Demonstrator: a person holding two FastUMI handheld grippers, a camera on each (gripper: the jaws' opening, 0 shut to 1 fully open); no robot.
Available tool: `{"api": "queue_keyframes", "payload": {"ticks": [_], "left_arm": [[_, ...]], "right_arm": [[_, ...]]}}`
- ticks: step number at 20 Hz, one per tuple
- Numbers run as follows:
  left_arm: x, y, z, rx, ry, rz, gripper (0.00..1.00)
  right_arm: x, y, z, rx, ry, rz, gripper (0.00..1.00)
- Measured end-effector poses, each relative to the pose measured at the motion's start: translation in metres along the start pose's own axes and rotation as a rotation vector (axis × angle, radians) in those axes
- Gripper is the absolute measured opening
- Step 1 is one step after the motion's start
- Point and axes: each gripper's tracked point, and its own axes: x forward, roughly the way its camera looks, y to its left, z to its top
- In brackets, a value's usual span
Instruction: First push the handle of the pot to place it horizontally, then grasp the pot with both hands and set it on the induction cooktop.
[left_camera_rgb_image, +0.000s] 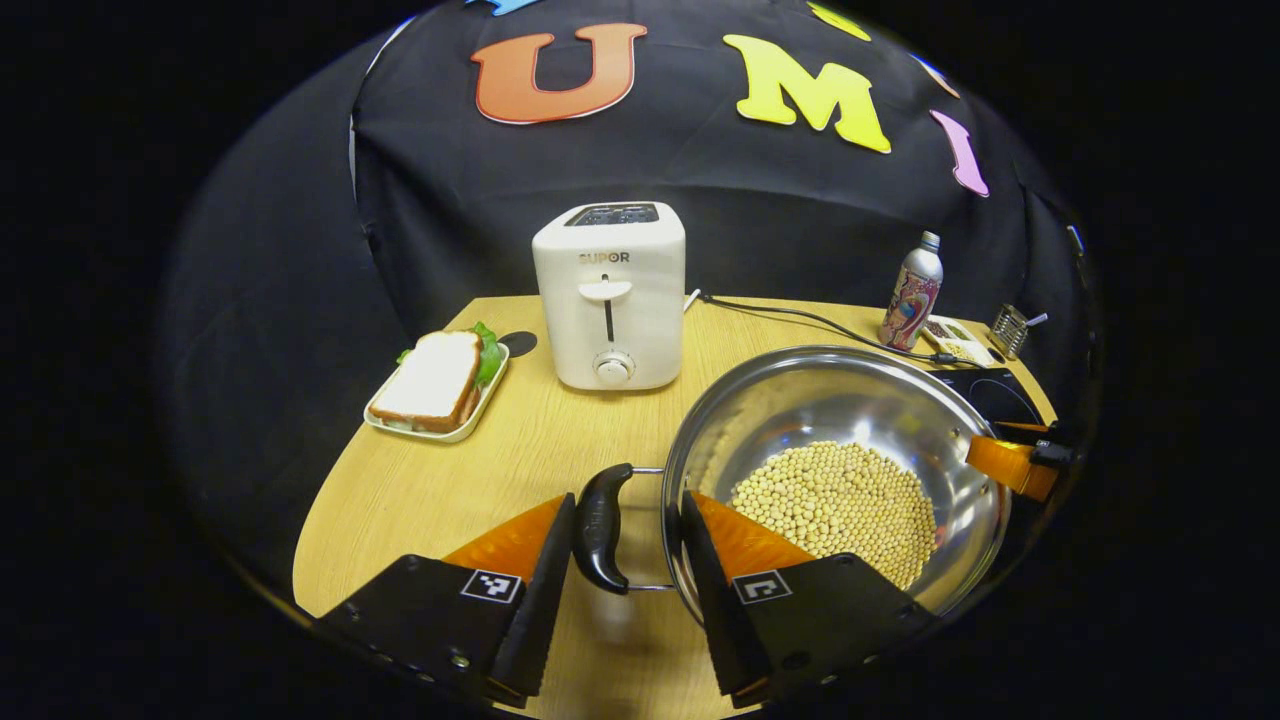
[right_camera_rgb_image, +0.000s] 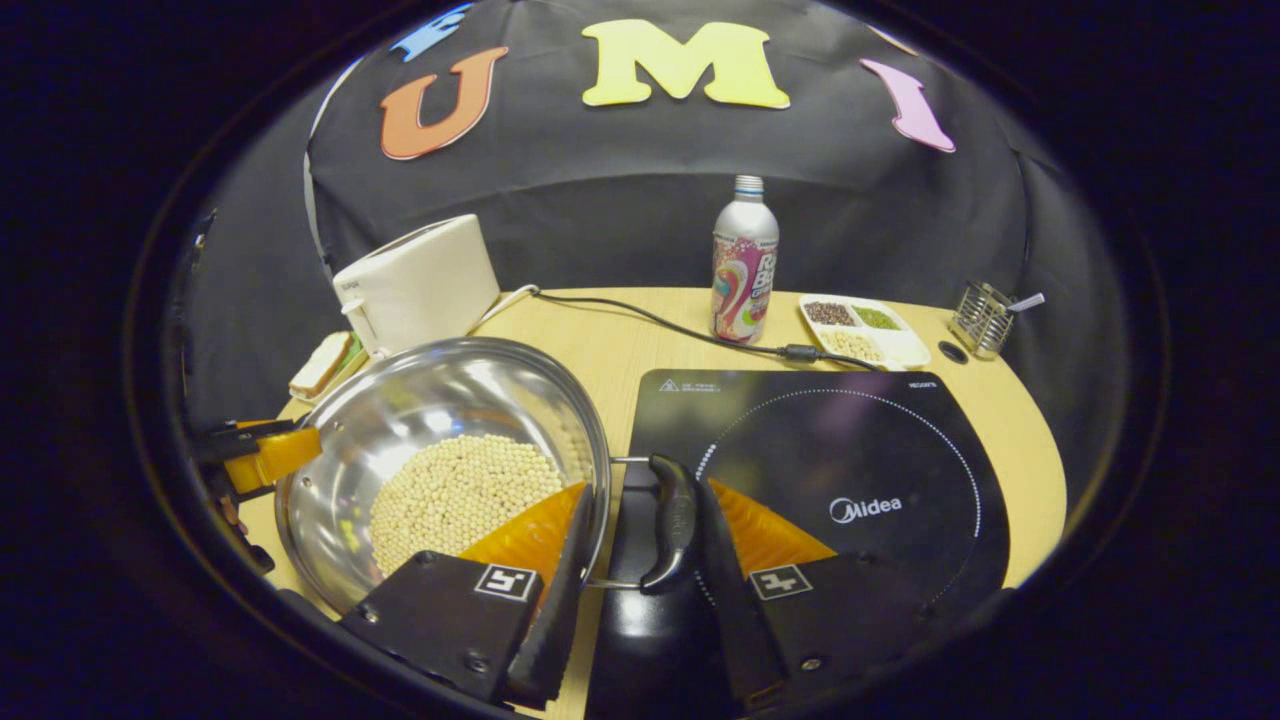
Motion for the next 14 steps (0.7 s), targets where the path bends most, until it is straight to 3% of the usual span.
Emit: {"api": "queue_keyframes", "payload": {"ticks": [9,14], "left_arm": [[-0.010,0.000,-0.007,-0.019,0.037,0.010,0.56],[-0.042,-0.005,0.005,-0.043,-0.003,0.015,0.56]], "right_arm": [[-0.005,0.002,0.004,-0.037,0.008,-0.009,0.61],[-0.041,-0.001,0.014,-0.029,-0.017,0.010,0.56]]}}
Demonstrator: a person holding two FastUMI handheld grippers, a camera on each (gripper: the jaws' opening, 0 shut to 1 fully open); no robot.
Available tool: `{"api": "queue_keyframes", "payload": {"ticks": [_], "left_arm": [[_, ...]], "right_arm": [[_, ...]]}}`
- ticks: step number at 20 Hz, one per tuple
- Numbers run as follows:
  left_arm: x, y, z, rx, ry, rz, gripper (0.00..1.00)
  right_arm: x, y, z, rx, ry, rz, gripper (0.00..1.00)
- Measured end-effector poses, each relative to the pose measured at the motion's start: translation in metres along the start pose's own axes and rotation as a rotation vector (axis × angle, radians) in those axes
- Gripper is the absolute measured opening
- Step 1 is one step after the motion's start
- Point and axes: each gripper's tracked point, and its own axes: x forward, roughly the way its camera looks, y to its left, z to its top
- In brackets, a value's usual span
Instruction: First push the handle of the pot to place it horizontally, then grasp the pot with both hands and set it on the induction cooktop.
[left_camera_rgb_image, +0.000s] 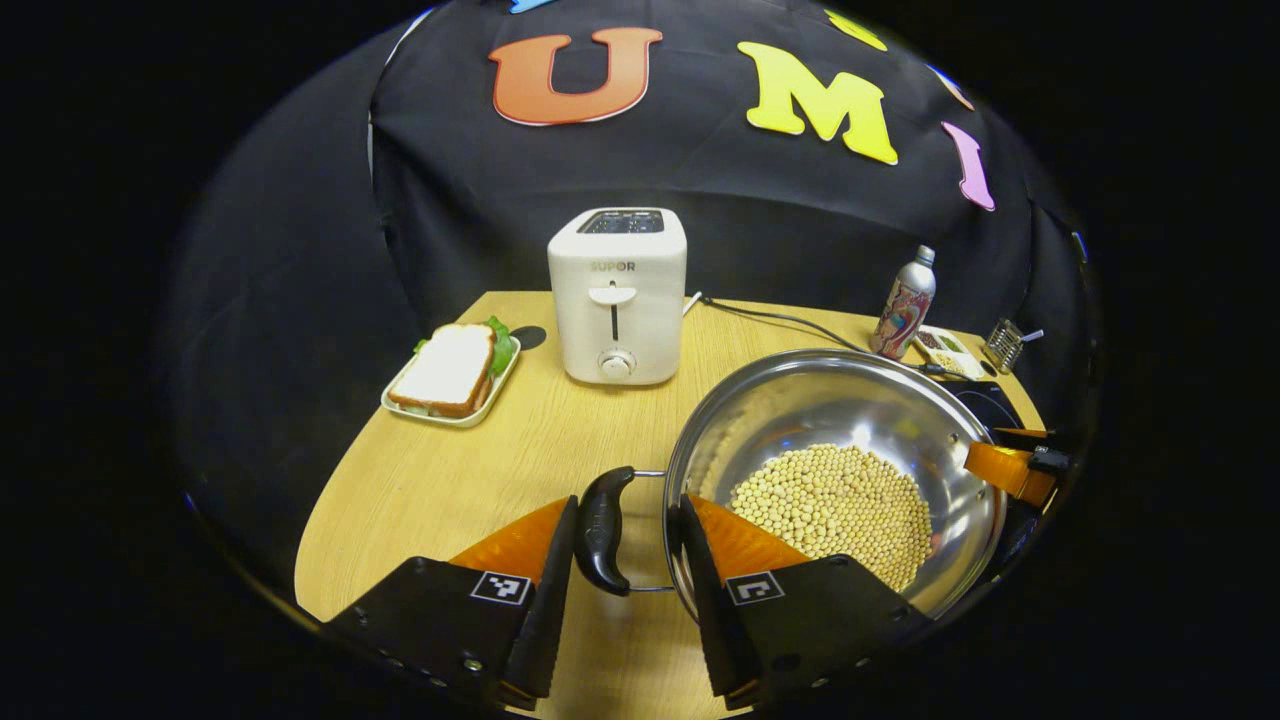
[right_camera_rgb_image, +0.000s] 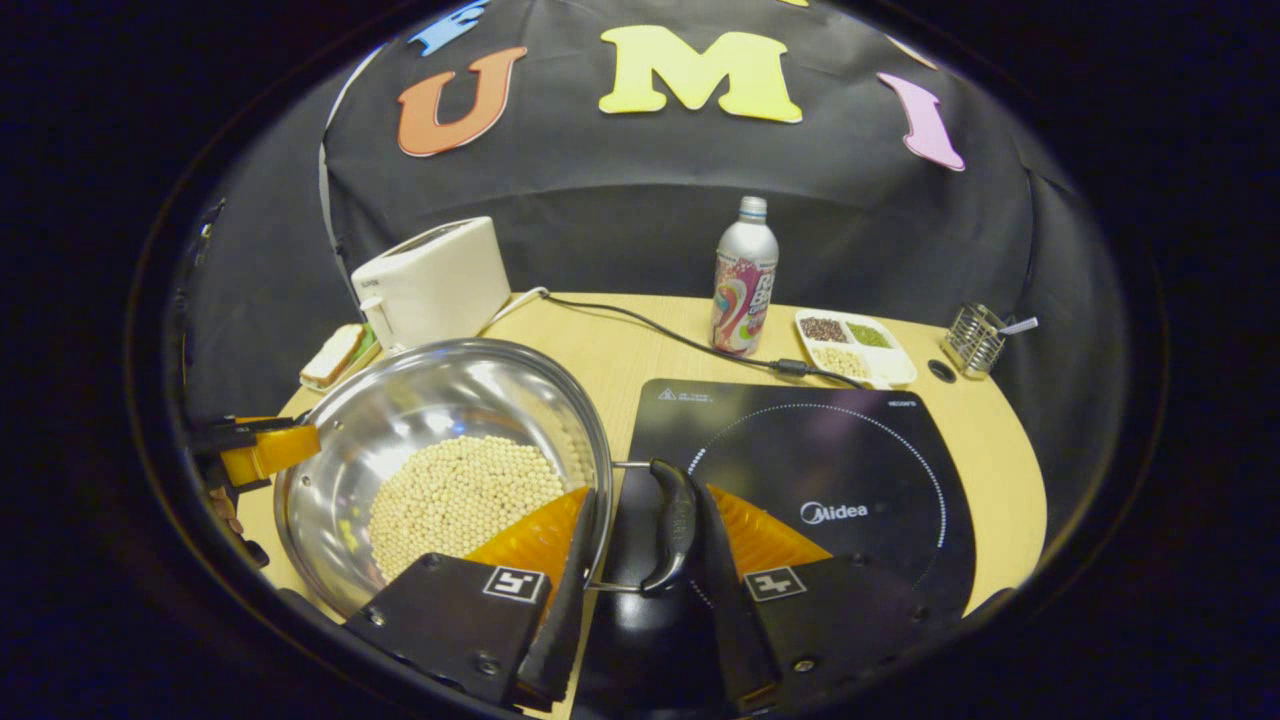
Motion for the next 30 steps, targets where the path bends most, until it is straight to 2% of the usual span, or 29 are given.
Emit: {"api": "queue_keyframes", "payload": {"ticks": [5,9,16,19,20,29,30], "left_arm": [[-0.045,-0.008,0.030,0.024,-0.062,0.021,0.56],[-0.079,-0.025,0.058,0.024,-0.104,0.023,0.55],[-0.122,-0.083,0.102,0.059,-0.187,0.001,0.55],[-0.132,-0.114,0.116,0.114,-0.219,-0.012,0.55],[-0.133,-0.123,0.119,0.134,-0.230,-0.013,0.55],[-0.116,-0.198,0.130,0.140,-0.236,-0.063,0.56],[-0.111,-0.205,0.130,0.138,-0.234,-0.069,0.55]], "right_arm": [[-0.044,-0.005,0.024,0.030,-0.024,0.043,0.55],[-0.085,-0.022,0.054,0.011,-0.080,0.043,0.57],[-0.147,-0.083,0.094,0.005,-0.159,0.013,0.55],[-0.165,-0.114,0.101,0.020,-0.185,-0.011,0.57],[-0.170,-0.125,0.103,0.023,-0.194,-0.018,0.55],[-0.173,-0.209,0.107,0.042,-0.203,-0.070,0.57],[-0.170,-0.217,0.108,0.045,-0.203,-0.073,0.55]]}}
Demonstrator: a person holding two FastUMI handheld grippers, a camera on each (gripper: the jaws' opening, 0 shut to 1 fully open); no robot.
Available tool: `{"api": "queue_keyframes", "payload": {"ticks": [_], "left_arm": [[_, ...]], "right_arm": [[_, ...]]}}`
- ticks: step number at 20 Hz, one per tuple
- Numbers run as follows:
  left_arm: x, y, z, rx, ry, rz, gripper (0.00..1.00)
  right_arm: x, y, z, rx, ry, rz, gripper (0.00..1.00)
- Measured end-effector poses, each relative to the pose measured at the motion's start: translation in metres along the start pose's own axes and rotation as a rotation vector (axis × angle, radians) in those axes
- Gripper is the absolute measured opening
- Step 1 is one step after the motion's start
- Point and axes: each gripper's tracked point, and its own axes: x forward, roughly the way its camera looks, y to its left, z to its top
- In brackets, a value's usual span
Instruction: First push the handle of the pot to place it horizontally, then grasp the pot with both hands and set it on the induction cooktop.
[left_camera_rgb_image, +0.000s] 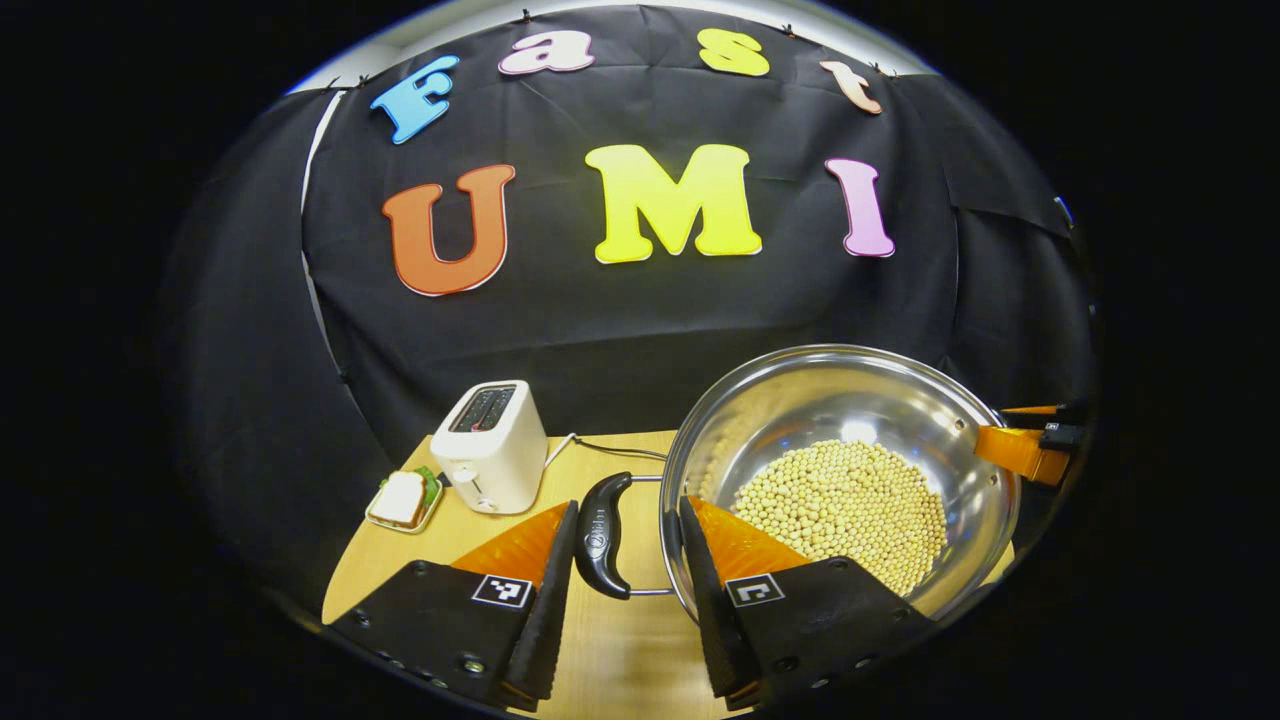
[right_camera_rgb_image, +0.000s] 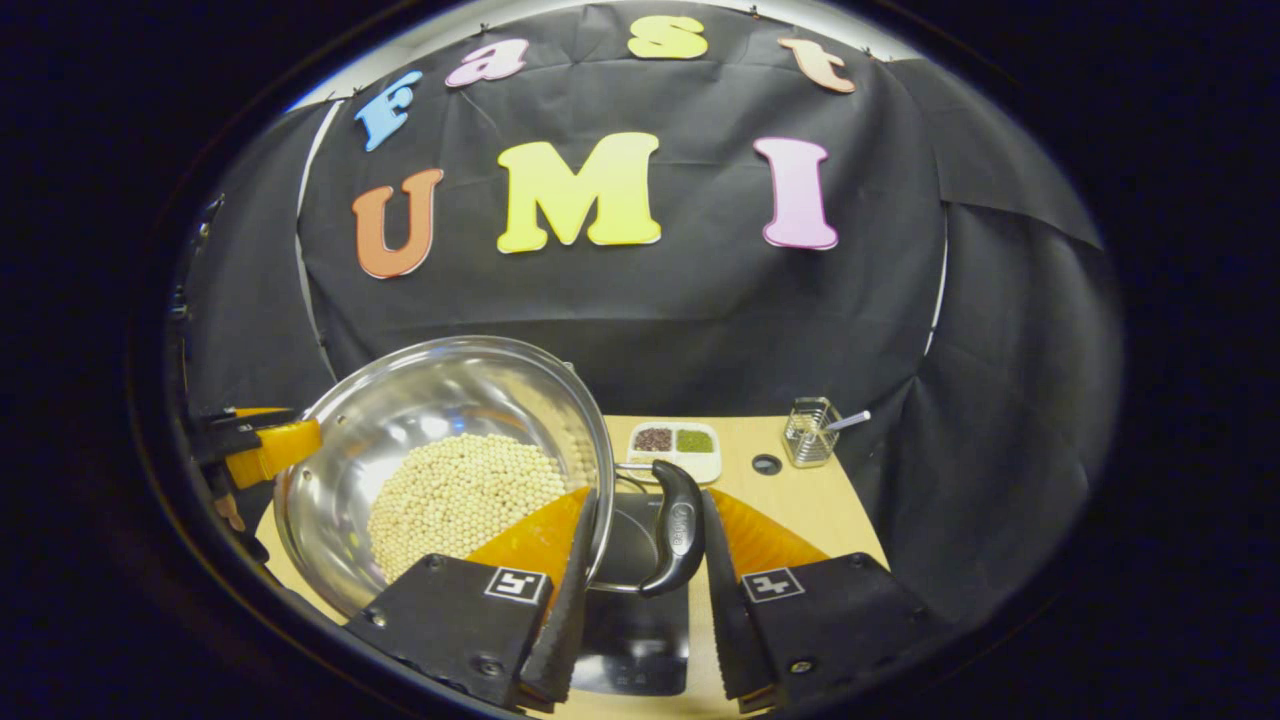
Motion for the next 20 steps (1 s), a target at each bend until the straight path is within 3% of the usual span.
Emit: {"api": "queue_keyframes", "payload": {"ticks": [9,20], "left_arm": [[0.043,-0.044,-0.031,-0.050,0.038,0.005,0.56],[0.110,-0.052,-0.102,-0.061,0.144,0.009,0.56]], "right_arm": [[0.051,-0.045,-0.022,-0.013,0.029,0.002,0.55],[0.126,-0.047,-0.100,0.005,0.123,-0.003,0.57]]}}
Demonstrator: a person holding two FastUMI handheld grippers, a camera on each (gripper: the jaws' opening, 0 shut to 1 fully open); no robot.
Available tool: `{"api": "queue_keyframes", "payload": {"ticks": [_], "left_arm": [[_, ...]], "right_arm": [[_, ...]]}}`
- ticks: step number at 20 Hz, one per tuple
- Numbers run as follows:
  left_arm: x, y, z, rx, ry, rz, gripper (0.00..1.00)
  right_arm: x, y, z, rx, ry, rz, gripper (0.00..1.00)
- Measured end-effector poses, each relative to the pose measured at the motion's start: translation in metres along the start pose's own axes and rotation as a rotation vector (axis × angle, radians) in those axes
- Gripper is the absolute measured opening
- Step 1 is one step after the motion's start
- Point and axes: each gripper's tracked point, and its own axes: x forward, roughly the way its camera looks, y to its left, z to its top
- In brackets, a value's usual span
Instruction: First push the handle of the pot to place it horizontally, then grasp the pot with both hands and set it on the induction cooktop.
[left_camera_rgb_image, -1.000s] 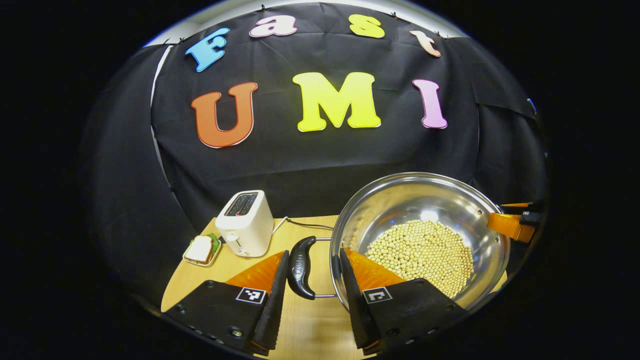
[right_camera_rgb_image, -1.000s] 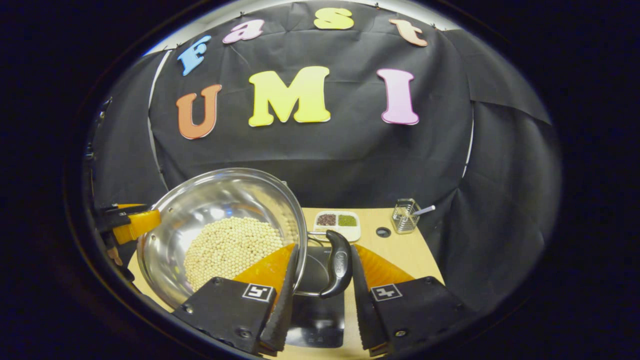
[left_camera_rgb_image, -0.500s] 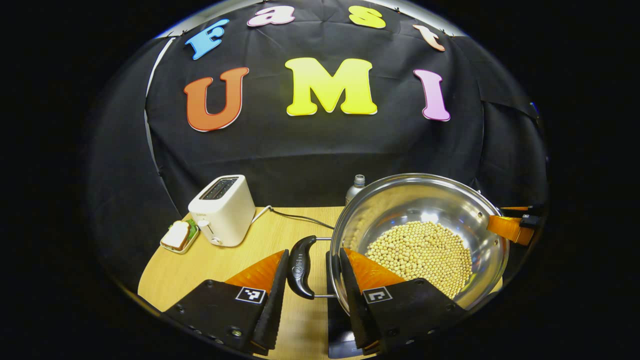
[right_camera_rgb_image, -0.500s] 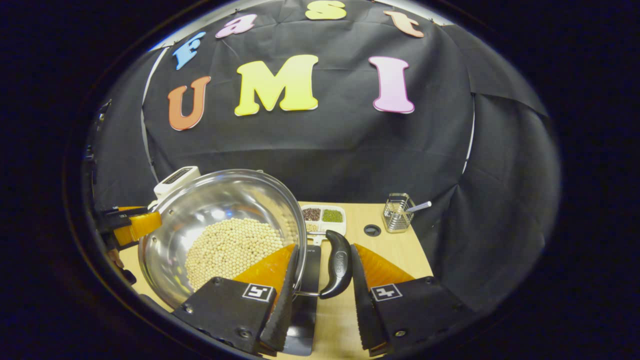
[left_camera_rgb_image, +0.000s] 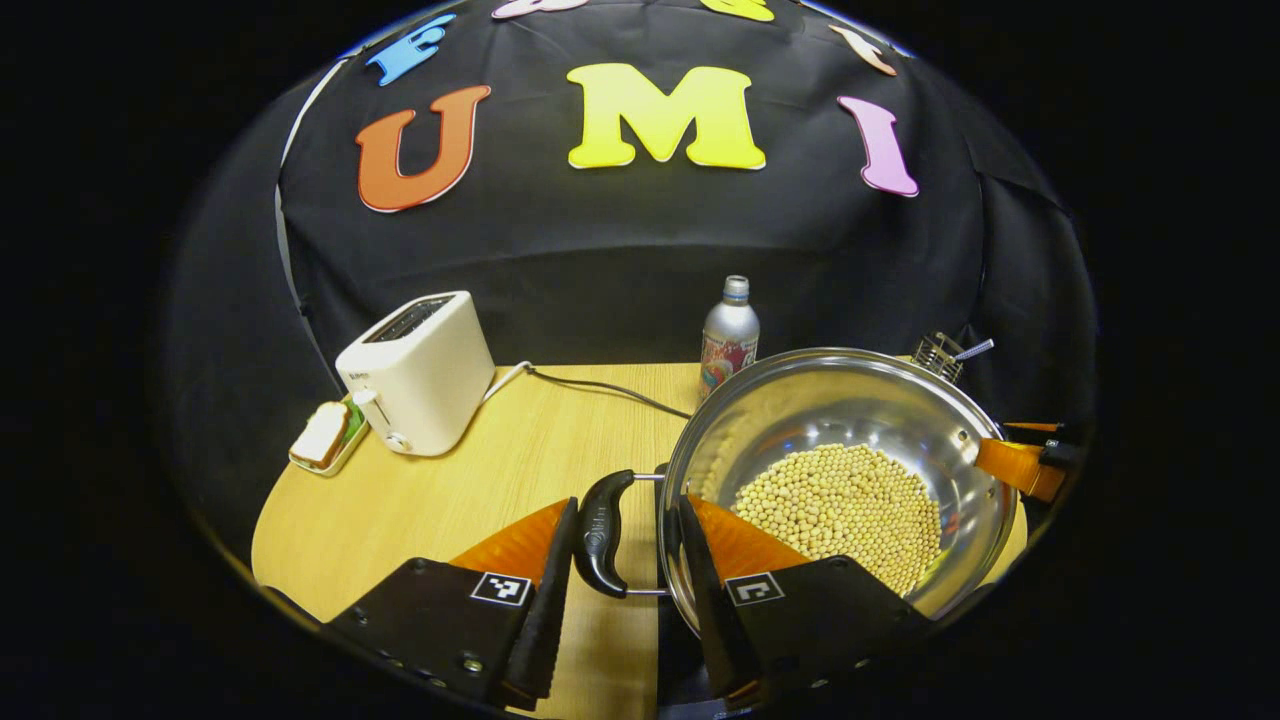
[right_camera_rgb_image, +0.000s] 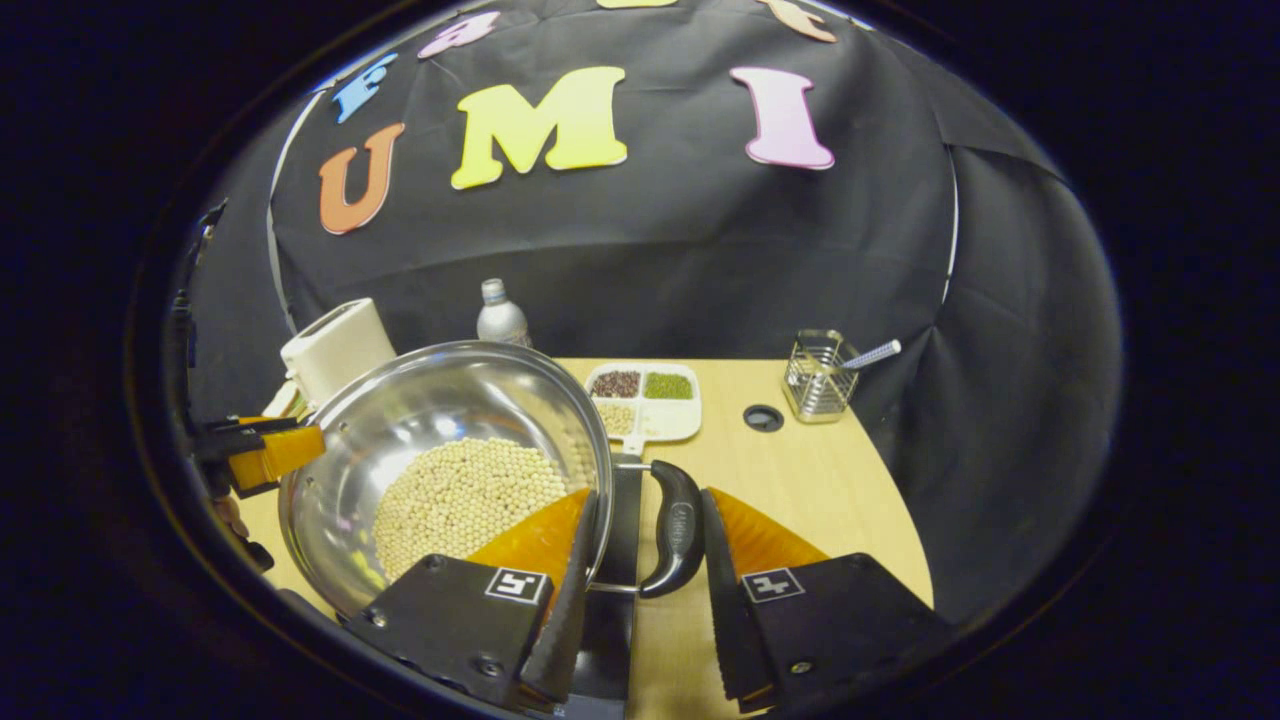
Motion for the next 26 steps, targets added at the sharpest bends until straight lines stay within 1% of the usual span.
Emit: {"api": "queue_keyframes", "payload": {"ticks": [1,2,4,5,7,10,12,16,17,18,19,20,21,22,23,24,25,26], "left_arm": [[0.005,0.001,-0.008,-0.007,0.009,0.006,0.56],[0.000,0.003,-0.001,0.007,-0.038,0.017,0.56],[0.002,0.006,-0.007,0.028,-0.049,0.033,0.55],[0.005,0.004,-0.006,0.031,-0.055,0.030,0.56],[0.006,0.004,-0.006,-0.012,-0.063,0.017,0.56],[0.004,0.005,-0.004,-0.020,-0.083,0.007,0.56],[0.005,0.005,-0.004,-0.020,-0.078,0.004,0.56],[0.002,0.005,-0.002,-0.066,-0.054,-0.026,0.59],[0.000,0.007,-0.002,-0.085,-0.048,-0.027,0.59],[-0.006,0.009,-0.002,-0.097,-0.044,-0.024,0.62],[-0.010,0.013,-0.002,-0.100,-0.048,-0.016,0.66],[-0.016,0.016,-0.001,-0.107,-0.054,-0.010,0.84],[-0.022,0.016,-0.003,-0.110,-0.057,-0.013,0.90],[-0.029,0.015,-0.005,-0.110,-0.059,-0.023,0.94],[-0.037,0.016,-0.008,-0.109,-0.059,-0.029,0.96],[-0.045,0.017,-0.010,-0.101,-0.062,-0.030,0.96],[-0.053,0.020,-0.011,-0.086,-0.070,-0.025,0.96],[-0.062,0.025,-0.012,-0.071,-0.081,-0.012,0.96]], "right_arm": [[0.011,0.000,-0.007,-0.004,0.014,0.002,0.55],[0.007,0.002,-0.011,0.014,0.024,0.010,0.55],[0.011,0.001,-0.006,0.023,0.009,0.012,0.55],[0.011,0.000,-0.008,0.021,0.017,0.012,0.58],[0.009,0.001,-0.008,0.024,0.018,0.007,0.59],[0.008,0.001,-0.009,0.024,0.019,0.000,0.59],[0.008,0.001,-0.010,0.026,0.019,-0.002,0.59],[0.008,0.000,-0.009,0.035,0.016,0.000,0.62],[0.008,-0.003,-0.008,0.043,0.007,-0.012,0.63],[0.008,-0.004,-0.008,0.039,-0.007,-0.017,0.63],[0.007,-0.007,-0.007,0.048,-0.017,-0.020,0.74],[0.005,-0.008,-0.007,0.065,-0.025,-0.019,0.72],[0.001,-0.006,-0.007,0.084,-0.034,-0.009,0.82],[-0.004,-0.008,-0.006,0.104,-0.054,-0.004,0.79],[-0.010,-0.010,-0.003,0.123,-0.083,-0.006,0.82],[-0.017,-0.014,0.000,0.138,-0.118,-0.014,0.79],[-0.024,-0.016,0.000,0.147,-0.138,-0.024,0.82],[-0.033,-0.019,0.000,0.146,-0.161,-0.033,0.81]]}}
